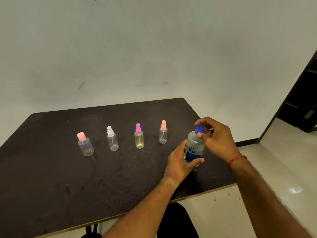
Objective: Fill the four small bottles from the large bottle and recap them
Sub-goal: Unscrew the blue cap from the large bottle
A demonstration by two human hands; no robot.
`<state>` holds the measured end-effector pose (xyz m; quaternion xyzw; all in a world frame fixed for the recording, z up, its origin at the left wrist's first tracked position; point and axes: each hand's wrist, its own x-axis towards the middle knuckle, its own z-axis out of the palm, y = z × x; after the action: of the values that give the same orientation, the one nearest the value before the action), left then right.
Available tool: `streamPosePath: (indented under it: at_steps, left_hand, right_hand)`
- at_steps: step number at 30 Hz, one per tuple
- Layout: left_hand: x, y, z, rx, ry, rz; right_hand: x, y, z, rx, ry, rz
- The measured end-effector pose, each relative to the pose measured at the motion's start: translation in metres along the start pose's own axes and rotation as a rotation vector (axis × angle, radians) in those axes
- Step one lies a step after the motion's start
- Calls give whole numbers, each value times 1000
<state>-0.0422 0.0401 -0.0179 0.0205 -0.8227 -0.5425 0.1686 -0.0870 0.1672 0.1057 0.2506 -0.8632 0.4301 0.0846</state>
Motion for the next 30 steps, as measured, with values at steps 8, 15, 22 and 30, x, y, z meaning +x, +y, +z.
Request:
streamPosePath:
  at_steps: [8, 15, 22, 30]
  left_hand:
    - [2, -1, 2, 12, -3, -13]
    - [1, -1, 1, 8, -1, -17]
    - [3, -2, 0, 36, -7, -16]
    - [3, 0, -1, 49, -15, -7]
  right_hand:
    - [2, -3, 4, -108, -4, 39]
    - [3, 0, 0, -53, -11, -43]
    - [-20, 20, -7, 249, 281, 100]
    - [-69, 74, 22, 323, 292, 388]
